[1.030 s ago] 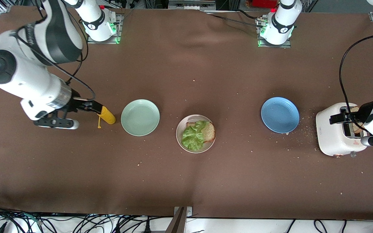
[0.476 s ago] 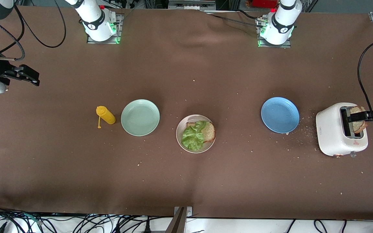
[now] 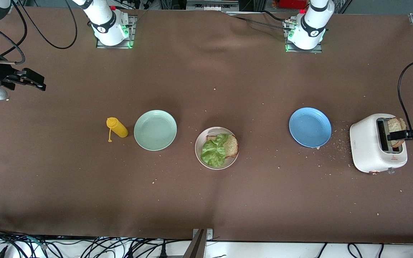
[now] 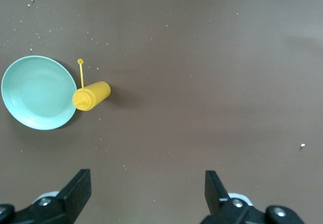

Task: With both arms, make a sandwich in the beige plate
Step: 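Grasp the second bread slice in the toaster with the left gripper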

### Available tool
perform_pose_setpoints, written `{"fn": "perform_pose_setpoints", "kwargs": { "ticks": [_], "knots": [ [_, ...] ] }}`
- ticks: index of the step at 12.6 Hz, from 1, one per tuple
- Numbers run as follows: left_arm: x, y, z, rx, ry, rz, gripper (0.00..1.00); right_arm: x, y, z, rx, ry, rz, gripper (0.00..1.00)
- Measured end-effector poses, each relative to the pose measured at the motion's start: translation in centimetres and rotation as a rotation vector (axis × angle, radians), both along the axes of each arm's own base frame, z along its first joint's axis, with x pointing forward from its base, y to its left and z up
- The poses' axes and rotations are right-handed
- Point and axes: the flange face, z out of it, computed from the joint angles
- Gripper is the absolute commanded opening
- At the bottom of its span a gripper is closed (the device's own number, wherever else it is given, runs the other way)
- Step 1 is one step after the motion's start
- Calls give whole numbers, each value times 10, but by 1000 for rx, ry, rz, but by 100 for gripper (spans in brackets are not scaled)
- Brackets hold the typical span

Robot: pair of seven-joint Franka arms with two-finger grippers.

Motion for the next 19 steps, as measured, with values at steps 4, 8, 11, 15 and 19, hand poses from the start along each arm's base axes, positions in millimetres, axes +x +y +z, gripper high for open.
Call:
{"fn": "perform_pose_setpoints", "kwargs": {
  "ticks": [4, 8, 11, 15, 19],
  "knots": [
    [-9, 19, -14, 4, 17, 23, 93, -1, -33, 5, 5, 7, -55, 100],
    [-20, 29, -33, 8, 60, 30, 0, -3, -23, 14, 10, 30, -39, 100],
    [-24, 30, -40, 2, 76, 33, 0, -6, -12, 21, 8, 40, -67, 100],
    [-25, 40, -35, 6, 58, 12, 0, -5, 2, 21, 4, 37, -85, 100],
    [-15, 32, 10, 6, 34, -17, 0, -5, -1, 22, 4, 36, -97, 100]
  ]
}}
